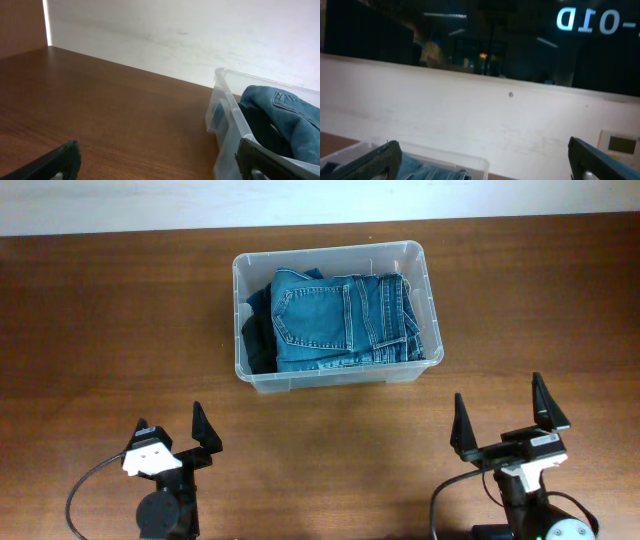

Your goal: Pack container

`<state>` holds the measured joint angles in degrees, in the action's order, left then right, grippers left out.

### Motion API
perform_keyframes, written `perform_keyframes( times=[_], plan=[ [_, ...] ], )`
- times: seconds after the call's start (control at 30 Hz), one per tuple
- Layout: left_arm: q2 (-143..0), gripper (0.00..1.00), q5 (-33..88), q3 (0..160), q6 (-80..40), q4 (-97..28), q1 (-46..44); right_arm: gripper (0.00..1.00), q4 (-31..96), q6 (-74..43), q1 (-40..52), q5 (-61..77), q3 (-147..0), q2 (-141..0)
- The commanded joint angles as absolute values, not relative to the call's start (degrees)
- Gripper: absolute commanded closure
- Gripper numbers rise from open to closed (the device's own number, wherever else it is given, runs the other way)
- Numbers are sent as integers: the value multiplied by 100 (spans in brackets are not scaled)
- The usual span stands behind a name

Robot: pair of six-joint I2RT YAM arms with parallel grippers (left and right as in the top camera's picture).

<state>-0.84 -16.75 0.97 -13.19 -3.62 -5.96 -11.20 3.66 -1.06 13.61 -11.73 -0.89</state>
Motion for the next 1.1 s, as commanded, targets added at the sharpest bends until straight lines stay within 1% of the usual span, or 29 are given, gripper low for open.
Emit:
perform_keyframes(
  times=[0.0,0.13,0.6,0.83,1.07],
  plan=[
    [-34,1,-1675,58,-1251,-346,-567,2,-1343,355,-71,1297,-875,-23],
    [-34,1,-1675,58,-1249,-349,-567,2,-1549,355,-69,1229,-613,-23],
    [-34,1,-1675,58,-1249,-349,-567,2,-1553,353,-69,937,-30,-23],
    [-34,1,-1675,58,-1249,-346,-567,2,-1389,353,-69,692,-30,-23],
    [-34,1,-1675,58,-1249,-346,-567,2,-867,355,-71,659,-30,-23]
  ],
)
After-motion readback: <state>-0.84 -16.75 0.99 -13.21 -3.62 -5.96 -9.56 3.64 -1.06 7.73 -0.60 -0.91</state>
